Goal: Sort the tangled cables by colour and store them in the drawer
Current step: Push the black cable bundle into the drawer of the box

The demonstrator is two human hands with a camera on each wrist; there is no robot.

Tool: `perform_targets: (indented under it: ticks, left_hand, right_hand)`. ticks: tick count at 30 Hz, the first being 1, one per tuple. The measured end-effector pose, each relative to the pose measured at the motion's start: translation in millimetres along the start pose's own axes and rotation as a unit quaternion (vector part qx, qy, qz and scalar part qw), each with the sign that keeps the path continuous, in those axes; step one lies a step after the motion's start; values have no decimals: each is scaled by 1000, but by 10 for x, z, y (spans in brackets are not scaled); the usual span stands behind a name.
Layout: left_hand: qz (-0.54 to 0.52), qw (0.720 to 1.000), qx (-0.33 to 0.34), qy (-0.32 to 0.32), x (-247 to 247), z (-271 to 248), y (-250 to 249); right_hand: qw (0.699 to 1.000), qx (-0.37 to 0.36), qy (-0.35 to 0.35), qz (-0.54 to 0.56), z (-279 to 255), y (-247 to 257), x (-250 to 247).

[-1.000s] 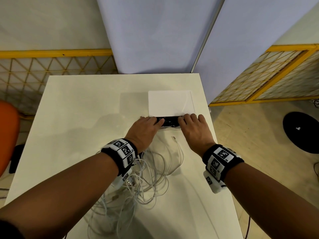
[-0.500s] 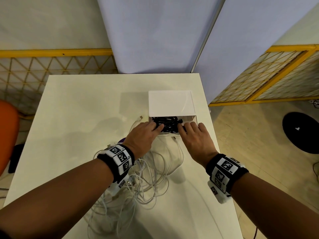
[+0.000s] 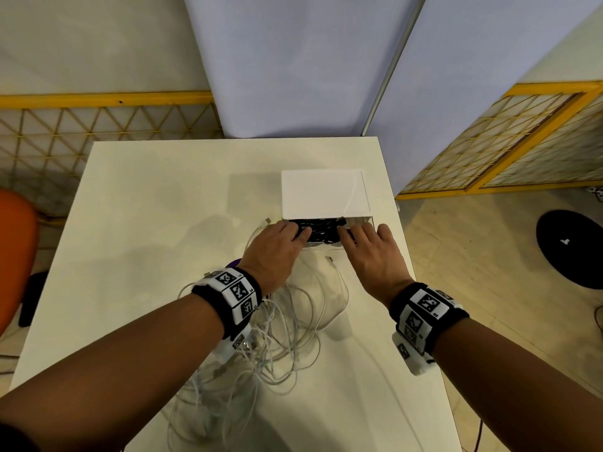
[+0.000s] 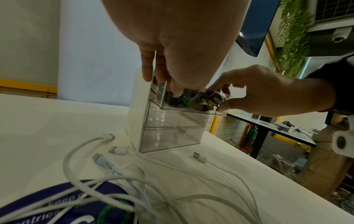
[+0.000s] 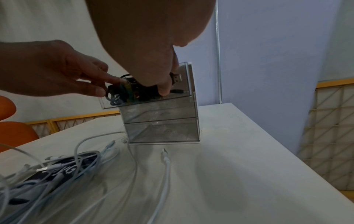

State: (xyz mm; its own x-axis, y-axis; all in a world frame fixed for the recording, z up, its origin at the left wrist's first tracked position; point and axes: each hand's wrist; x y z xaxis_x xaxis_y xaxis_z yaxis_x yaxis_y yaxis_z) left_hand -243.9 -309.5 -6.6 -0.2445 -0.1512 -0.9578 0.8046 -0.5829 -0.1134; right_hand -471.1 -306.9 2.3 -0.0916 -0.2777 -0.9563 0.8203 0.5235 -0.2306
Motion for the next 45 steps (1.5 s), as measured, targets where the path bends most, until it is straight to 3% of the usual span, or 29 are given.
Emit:
perform_targets:
  ticks: [6, 13, 18, 27, 36, 38, 42, 45]
  left_hand:
    - [71, 997, 7, 19, 5, 84, 50]
    - [113, 994, 0, 7, 40, 105, 45]
    - [102, 994, 1, -33, 34, 108, 88]
    - [17, 995, -37, -91, -11, 165, 151]
    - [-112, 989, -99, 11, -73, 298, 336]
    - [-131, 981, -138, 30, -41, 324, 405]
    - [-176, 961, -207, 52, 8, 399, 546]
    - [-207, 954, -205, 76, 10, 465, 608]
  right_hand:
    - [1000, 12, 23, 16, 82, -83, 38]
    - [998, 31, -9, 57, 93, -118, 74]
    - [997, 28, -5, 71, 99, -121, 84]
    - [995, 44, -60, 68, 111, -126, 87]
    - [994, 50, -89, 41, 102, -42, 57]
    - [994, 40, -90, 49, 139, 11, 45]
    - [996, 30, -57, 58, 241, 161, 11]
    - [997, 36, -39, 53, 300, 228, -22]
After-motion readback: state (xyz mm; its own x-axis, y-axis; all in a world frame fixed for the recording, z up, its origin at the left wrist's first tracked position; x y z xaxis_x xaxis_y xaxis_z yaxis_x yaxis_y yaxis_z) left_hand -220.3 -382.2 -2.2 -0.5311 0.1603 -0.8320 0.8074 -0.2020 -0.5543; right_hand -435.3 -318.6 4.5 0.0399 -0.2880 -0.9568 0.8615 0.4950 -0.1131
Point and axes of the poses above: each hand's wrist, its own z-axis towards the middle knuckle, its own x-axis out of the palm, y = z × x, and after that the axes turned 5 degrees about -y, right-handed
